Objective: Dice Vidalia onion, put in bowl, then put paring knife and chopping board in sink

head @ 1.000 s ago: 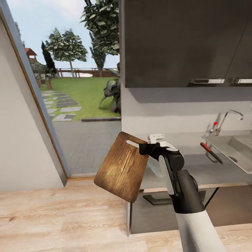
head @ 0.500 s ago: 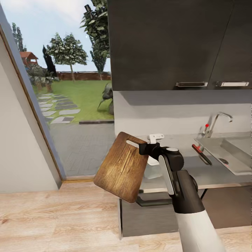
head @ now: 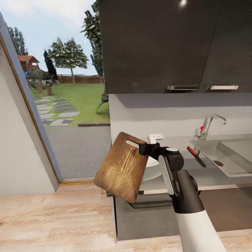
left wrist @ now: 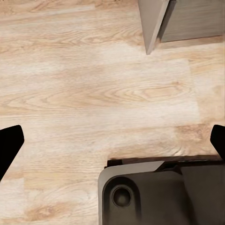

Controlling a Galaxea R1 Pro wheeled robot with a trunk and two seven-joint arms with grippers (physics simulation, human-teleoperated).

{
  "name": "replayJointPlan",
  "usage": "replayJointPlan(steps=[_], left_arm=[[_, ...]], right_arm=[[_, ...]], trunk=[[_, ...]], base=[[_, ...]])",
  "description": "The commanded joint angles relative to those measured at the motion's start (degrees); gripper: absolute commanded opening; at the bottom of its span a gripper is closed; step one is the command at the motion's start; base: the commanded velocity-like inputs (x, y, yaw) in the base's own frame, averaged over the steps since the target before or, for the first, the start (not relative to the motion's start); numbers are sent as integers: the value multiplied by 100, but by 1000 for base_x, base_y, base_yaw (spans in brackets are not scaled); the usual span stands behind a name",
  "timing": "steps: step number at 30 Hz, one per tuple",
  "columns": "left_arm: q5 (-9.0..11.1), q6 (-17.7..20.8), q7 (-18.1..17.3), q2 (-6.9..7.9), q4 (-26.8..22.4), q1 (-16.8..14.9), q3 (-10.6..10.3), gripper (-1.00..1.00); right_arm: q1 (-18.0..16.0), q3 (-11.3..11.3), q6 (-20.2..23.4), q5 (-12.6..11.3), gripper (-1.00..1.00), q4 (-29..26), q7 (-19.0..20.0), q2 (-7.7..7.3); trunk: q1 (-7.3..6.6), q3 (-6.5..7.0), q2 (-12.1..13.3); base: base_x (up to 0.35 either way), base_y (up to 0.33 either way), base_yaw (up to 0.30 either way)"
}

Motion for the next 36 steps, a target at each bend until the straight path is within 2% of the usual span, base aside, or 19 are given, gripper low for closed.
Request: replayJointPlan(steps=[1, 9, 27, 36], left_arm=[[-2, -10, -1, 4, -5, 0, -8, 100], [-2, -10, -1, 4, -4, 0, -8, 100], [-4, -10, -1, 4, -9, 0, -8, 100], [-5, -10, -1, 4, -12, 0, -8, 100]], right_arm=[[-5, -4, 27, -3, -100, -1, 15, 2], [-5, -4, 27, -2, -100, 3, 15, 2], [-5, -4, 31, -3, -100, 4, 15, 2], [-5, -4, 35, -3, -100, 13, 21, 2]], trunk=[[3, 0, -9], [3, 73, -9], [3, 236, -9], [3, 283, -9]], base=[[0, -1, 0], [0, -45, 0], [0, -285, 0], [0, -66, 0]])
